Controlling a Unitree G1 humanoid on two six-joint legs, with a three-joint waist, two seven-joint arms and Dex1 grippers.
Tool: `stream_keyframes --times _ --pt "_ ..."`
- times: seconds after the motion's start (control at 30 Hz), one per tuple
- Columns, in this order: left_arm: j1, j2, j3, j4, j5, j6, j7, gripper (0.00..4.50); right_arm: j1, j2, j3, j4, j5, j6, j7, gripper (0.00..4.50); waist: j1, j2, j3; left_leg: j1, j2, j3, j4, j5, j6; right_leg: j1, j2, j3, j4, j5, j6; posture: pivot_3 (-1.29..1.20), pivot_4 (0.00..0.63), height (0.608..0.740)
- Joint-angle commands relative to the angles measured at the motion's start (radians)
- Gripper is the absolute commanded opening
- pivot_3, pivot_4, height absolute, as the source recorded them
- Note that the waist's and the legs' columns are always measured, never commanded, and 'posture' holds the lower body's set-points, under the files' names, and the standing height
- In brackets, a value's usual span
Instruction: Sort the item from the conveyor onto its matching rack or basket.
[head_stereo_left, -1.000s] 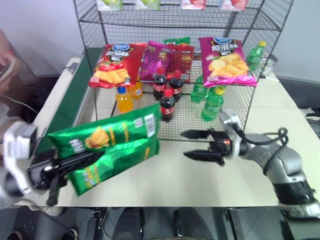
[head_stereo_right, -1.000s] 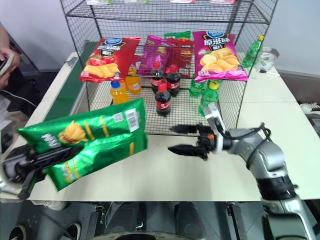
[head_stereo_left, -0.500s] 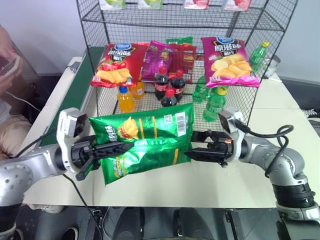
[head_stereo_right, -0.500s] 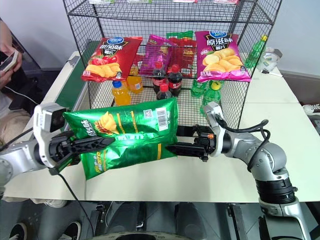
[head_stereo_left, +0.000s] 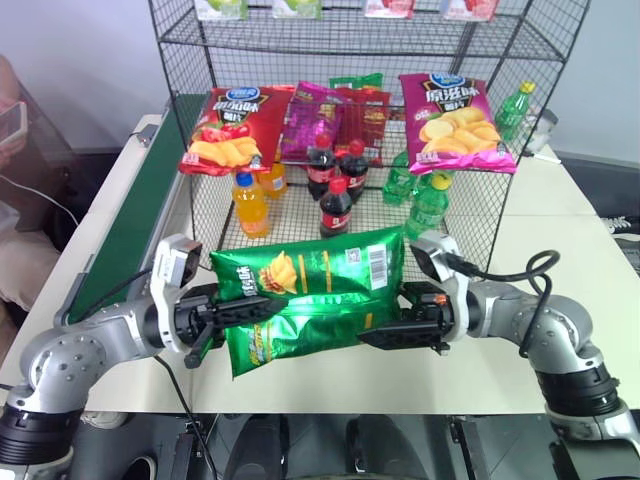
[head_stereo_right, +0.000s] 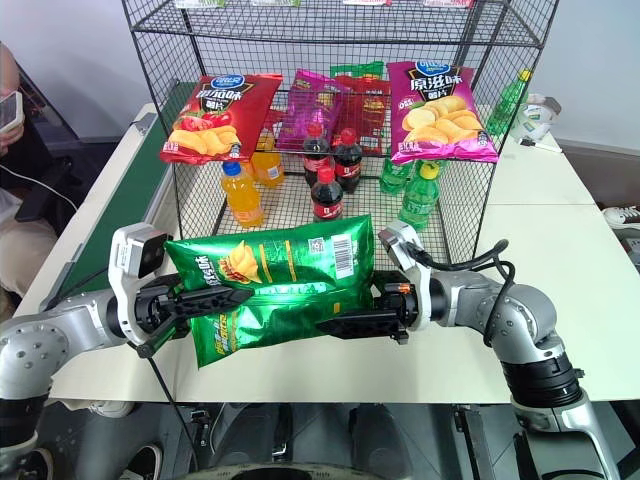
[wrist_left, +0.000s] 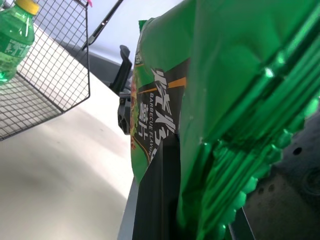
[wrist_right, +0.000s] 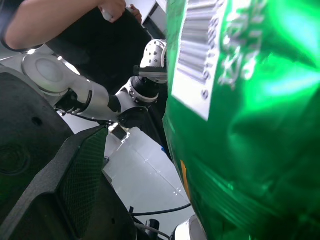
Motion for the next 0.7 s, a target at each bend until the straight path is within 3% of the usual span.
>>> stream_keyframes --times 0.03,0.07,0.1,0.13,0.33,0.4,0.5,0.7 --pt "-0.005 -0.012 0.019 -0.023 0.020 -0.014 -0.013 0.02 -0.008 -0.008 0.027 -0.015 -0.024 -0.013 0.029 4.50 0.000 0.000 0.000 0.000 0.000 0.000 0.000 0.000 0.000 0.000 0.000 0.000 0.000 0.000 0.000 0.00 0.150 0.739" --pt "-0.005 -0.015 0.018 -0.023 0.037 -0.021 -0.016 0.02 -0.006 -0.009 0.033 -0.013 -0.033 -0.014 0.028 4.50 0.000 0.000 0.000 0.000 0.000 0.000 0.000 0.000 0.000 0.000 0.000 0.000 0.000 0.000 0.000 0.00 0.150 0.739" --pt "-0.004 -0.018 0.017 -0.023 0.050 -0.026 -0.019 0.00 -0.005 -0.008 0.035 -0.011 -0.037 -0.013 0.026 3.96 0.000 0.000 0.000 0.000 0.000 0.000 0.000 0.000 0.000 0.000 0.000 0.000 0.000 0.000 0.000 0.00 0.150 0.739" --pt "-0.007 -0.023 0.018 -0.018 0.049 -0.022 -0.017 0.00 -0.005 -0.007 0.038 -0.010 -0.042 -0.015 0.026 3.73 0.000 0.000 0.000 0.000 0.000 0.000 0.000 0.000 0.000 0.000 0.000 0.000 0.000 0.000 0.000 0.00 0.150 0.739" --pt "-0.015 -0.043 0.016 -0.013 0.078 -0.023 -0.028 0.00 0.005 0.002 0.049 -0.009 -0.079 -0.038 0.032 0.80 0.000 0.000 0.000 0.000 0.000 0.000 0.000 0.000 0.000 0.000 0.000 0.000 0.000 0.000 0.000 0.00 0.150 0.739" --pt "-0.016 -0.045 0.013 -0.014 0.103 -0.031 -0.032 0.00 0.006 0.002 0.049 -0.010 -0.080 -0.038 0.035 0.05 0.000 0.000 0.000 0.000 0.000 0.000 0.000 0.000 0.000 0.000 0.000 0.000 0.000 0.000 0.000 0.00 0.150 0.739" --pt "-0.030 -0.057 0.001 0.007 0.165 -0.047 0.001 0.00 0.005 0.001 0.050 -0.011 -0.088 -0.042 0.036 0.03 0.001 0.000 0.000 0.000 0.000 0.000 0.000 0.000 0.000 0.000 0.000 0.000 0.000 0.000 0.000 0.00 0.150 0.739" --pt "-0.030 -0.053 0.029 0.019 0.168 -0.030 0.005 2.73 0.005 -0.009 0.053 -0.023 -0.152 -0.105 0.033 0.03 -0.001 0.000 0.000 0.000 0.000 0.000 0.000 0.000 0.000 0.000 0.000 0.000 0.000 0.000 0.000 0.00 0.150 0.739"
